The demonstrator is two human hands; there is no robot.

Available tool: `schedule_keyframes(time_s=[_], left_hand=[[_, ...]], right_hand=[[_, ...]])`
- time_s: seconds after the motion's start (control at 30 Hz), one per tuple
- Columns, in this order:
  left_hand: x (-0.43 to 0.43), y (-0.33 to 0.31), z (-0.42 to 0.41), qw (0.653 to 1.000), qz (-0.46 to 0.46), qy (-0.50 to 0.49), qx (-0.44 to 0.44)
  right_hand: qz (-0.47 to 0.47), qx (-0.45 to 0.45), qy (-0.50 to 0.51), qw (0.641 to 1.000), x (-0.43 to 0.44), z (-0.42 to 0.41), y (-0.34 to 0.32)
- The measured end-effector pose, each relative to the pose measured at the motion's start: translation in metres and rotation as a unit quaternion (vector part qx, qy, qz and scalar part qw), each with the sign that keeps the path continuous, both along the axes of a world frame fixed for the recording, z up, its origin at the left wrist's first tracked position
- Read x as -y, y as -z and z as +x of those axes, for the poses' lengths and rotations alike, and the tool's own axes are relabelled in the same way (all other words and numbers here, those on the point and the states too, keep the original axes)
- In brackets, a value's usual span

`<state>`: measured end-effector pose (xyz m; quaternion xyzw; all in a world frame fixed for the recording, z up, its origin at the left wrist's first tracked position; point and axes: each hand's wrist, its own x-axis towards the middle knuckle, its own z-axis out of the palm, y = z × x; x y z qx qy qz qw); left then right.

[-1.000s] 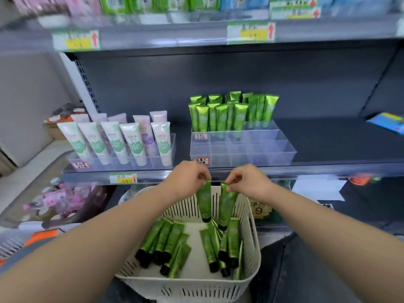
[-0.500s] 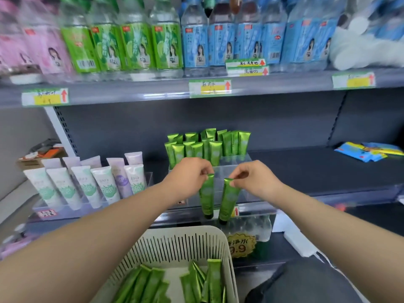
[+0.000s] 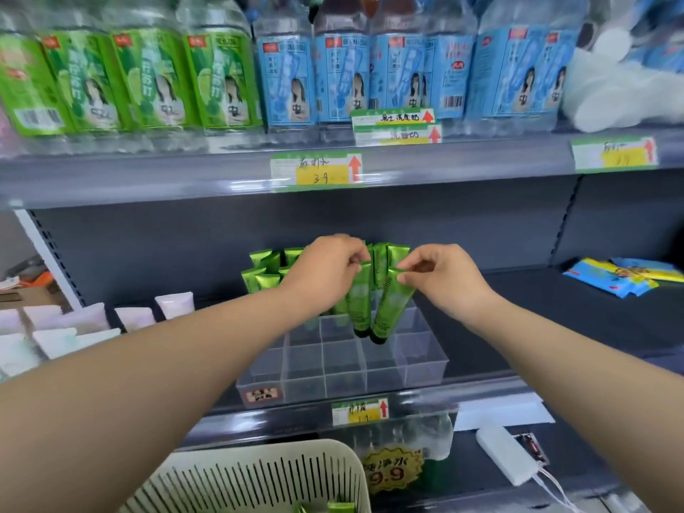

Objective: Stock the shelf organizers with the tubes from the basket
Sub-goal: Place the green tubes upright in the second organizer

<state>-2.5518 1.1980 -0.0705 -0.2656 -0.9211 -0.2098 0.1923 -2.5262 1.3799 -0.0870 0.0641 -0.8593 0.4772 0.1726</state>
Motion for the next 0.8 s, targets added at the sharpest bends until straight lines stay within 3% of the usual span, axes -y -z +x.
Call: schedule_keyframes(time_s=[0.8], left_hand=[[-0.028, 0.028, -0.119, 0.996, -0.078, -0.009, 0.034]], right_hand=[[-0.007, -0.026, -0.004, 1.000, -0.003, -0.112, 0.044]])
